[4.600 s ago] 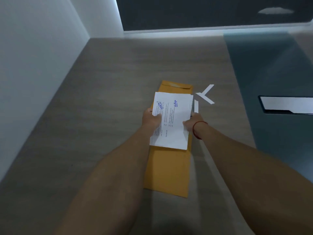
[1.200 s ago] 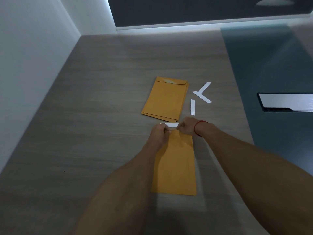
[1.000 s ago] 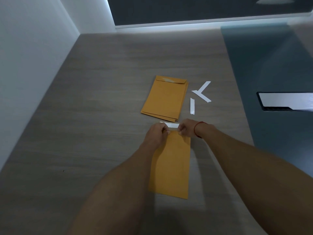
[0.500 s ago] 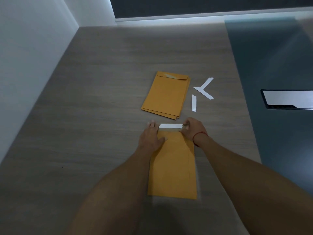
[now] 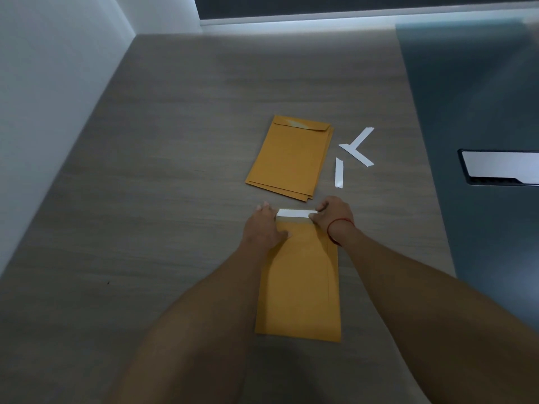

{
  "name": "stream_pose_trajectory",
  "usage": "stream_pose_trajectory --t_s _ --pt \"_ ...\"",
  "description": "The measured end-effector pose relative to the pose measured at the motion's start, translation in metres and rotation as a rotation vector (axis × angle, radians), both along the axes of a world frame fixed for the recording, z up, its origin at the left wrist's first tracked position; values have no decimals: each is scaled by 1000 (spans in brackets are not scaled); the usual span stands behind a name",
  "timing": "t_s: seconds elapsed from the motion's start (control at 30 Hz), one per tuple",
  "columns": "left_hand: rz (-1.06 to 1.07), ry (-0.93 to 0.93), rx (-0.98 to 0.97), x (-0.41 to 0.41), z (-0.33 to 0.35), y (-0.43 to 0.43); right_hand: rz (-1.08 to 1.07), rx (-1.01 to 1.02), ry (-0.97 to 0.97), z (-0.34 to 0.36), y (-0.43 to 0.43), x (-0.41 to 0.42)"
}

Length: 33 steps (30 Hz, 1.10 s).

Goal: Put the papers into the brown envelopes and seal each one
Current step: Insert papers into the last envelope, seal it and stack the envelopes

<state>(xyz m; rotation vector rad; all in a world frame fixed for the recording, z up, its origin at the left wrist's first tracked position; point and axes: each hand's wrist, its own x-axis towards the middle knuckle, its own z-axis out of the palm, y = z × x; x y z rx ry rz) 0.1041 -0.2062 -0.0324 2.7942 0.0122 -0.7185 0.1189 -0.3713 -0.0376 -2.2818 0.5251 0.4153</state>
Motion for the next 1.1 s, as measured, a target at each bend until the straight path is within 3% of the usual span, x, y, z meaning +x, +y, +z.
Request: stream_pose_trajectory --t_s 0.5,0.77,0.93,1.0,1.1 --pt "29 -3 -6 4 1 -1 6 -11 47 4 1 5" --pt "19 -7 11 2 5 -2 40 96 -94 12 11 6" --pt "21 -25 6 -2 6 -2 238 322 105 31 -10 -3" --pt "25 -18 -24 -3 5 0 93 322 40 31 -22 -4" --pt "33 -16 -41 -5 4 1 -194 99 -156 29 -39 4"
